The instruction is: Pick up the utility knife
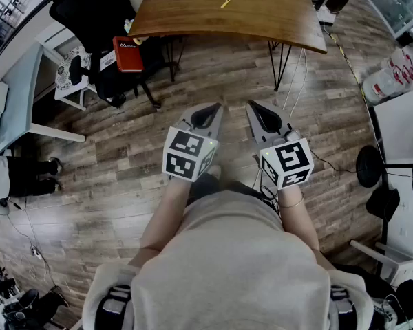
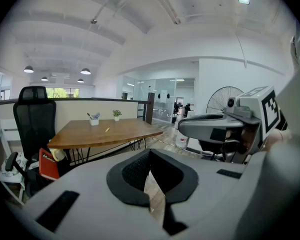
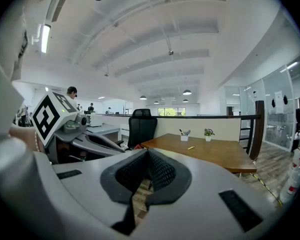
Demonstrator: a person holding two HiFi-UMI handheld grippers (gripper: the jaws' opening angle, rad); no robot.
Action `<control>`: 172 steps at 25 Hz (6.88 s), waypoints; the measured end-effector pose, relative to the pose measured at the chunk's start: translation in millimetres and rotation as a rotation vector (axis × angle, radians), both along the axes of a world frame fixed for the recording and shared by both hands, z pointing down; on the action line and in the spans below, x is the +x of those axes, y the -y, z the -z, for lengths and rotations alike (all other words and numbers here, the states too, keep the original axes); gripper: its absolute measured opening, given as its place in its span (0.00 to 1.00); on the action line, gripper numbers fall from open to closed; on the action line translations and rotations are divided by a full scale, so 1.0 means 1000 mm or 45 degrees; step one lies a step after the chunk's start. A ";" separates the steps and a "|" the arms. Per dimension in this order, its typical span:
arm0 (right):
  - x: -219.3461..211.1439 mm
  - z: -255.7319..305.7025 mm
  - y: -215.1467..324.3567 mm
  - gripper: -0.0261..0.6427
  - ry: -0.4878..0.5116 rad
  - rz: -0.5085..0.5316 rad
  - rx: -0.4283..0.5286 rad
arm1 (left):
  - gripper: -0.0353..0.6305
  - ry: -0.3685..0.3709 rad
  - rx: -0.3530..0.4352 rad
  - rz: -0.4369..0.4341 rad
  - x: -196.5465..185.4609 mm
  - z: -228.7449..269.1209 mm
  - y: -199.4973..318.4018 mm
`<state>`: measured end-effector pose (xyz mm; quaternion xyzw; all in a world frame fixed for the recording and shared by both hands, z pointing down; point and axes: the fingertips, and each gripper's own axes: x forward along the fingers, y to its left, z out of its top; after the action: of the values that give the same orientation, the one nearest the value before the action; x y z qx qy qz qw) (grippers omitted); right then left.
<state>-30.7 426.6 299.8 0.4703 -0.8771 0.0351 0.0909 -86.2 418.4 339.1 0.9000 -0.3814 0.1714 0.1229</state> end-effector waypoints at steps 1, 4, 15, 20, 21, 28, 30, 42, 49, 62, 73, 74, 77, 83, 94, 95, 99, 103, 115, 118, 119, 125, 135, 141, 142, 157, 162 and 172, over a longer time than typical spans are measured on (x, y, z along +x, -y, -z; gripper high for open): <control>-0.001 0.000 0.000 0.06 -0.002 -0.004 -0.002 | 0.06 0.004 -0.001 -0.002 0.000 0.001 0.000; -0.002 0.000 -0.001 0.06 -0.005 -0.018 -0.004 | 0.06 0.010 0.003 -0.010 -0.001 0.002 0.000; -0.009 0.002 -0.005 0.06 0.002 -0.037 0.005 | 0.06 0.004 0.029 -0.072 -0.003 0.007 -0.002; -0.021 0.005 -0.006 0.06 0.059 0.001 0.010 | 0.06 -0.002 0.025 -0.080 -0.009 0.006 0.000; -0.024 0.005 -0.005 0.06 0.061 0.010 0.011 | 0.06 -0.022 0.025 -0.084 -0.011 0.007 0.001; -0.025 0.006 0.014 0.06 0.050 -0.046 0.034 | 0.08 -0.089 0.082 -0.164 -0.018 0.017 0.011; -0.027 0.005 0.019 0.06 0.047 -0.056 0.032 | 0.08 -0.092 0.086 -0.174 -0.022 0.017 0.017; -0.037 0.000 0.053 0.06 0.037 -0.147 0.013 | 0.16 -0.123 0.097 -0.206 -0.043 0.024 0.061; -0.038 -0.007 0.063 0.06 0.008 -0.133 -0.014 | 0.28 -0.111 0.057 -0.189 -0.039 0.012 0.075; -0.020 -0.032 0.133 0.06 0.005 -0.075 -0.060 | 0.36 -0.069 -0.009 -0.169 -0.021 -0.018 0.133; 0.032 -0.025 0.248 0.06 0.023 -0.021 -0.053 | 0.35 -0.062 0.012 -0.099 0.017 -0.008 0.245; 0.034 -0.025 0.258 0.06 0.024 -0.006 -0.050 | 0.35 -0.063 0.013 -0.093 0.021 -0.008 0.255; 0.040 -0.022 0.289 0.06 0.019 0.035 -0.039 | 0.35 -0.064 0.015 -0.067 0.031 -0.008 0.285; 0.062 -0.026 0.329 0.06 0.030 0.079 -0.050 | 0.35 -0.065 0.009 -0.019 0.052 -0.010 0.326; 0.081 -0.043 0.360 0.06 0.065 0.094 -0.096 | 0.35 -0.024 -0.043 -0.005 0.071 -0.027 0.349; 0.082 -0.044 0.364 0.06 0.067 0.086 -0.101 | 0.36 -0.022 -0.047 -0.010 0.071 -0.028 0.353; 0.093 -0.047 0.381 0.06 0.073 0.042 -0.107 | 0.37 -0.026 -0.055 -0.022 0.074 -0.030 0.373; 0.106 -0.050 0.401 0.06 0.070 0.007 -0.120 | 0.37 -0.031 -0.074 -0.043 0.082 -0.032 0.398; 0.095 -0.044 0.508 0.06 0.039 -0.046 -0.115 | 0.37 -0.063 -0.073 -0.078 0.076 -0.026 0.514; 0.090 -0.041 0.533 0.06 0.034 -0.066 -0.108 | 0.37 -0.061 -0.069 -0.094 0.073 -0.024 0.542; 0.088 -0.041 0.540 0.06 0.032 -0.071 -0.109 | 0.37 -0.061 -0.071 -0.100 0.072 -0.024 0.550; 0.082 -0.040 0.580 0.06 0.029 -0.125 -0.100 | 0.37 -0.055 -0.047 -0.137 0.067 -0.021 0.596; 0.074 -0.054 0.611 0.06 0.026 -0.174 -0.128 | 0.36 -0.063 -0.047 -0.161 0.057 -0.029 0.633; 0.068 -0.057 0.621 0.06 0.006 -0.158 -0.140 | 0.37 -0.053 -0.084 -0.180 0.054 -0.038 0.640; 0.068 -0.056 0.623 0.06 0.003 -0.155 -0.141 | 0.37 -0.053 -0.089 -0.180 0.054 -0.039 0.641; 0.102 -0.074 0.626 0.06 -0.014 -0.130 -0.217 | 0.40 -0.044 -0.176 -0.118 0.071 -0.058 0.642; 0.111 -0.076 0.635 0.06 -0.015 -0.084 -0.236 | 0.40 -0.031 -0.213 -0.082 0.076 -0.067 0.644; 0.107 -0.092 0.648 0.06 -0.029 0.031 -0.293 | 0.41 0.032 -0.258 -0.056 0.087 -0.086 0.649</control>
<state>76.5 -221.1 391.3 0.4463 -0.8719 0.1290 0.1549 1.3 -230.1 425.1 0.8890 -0.3438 0.2229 0.2046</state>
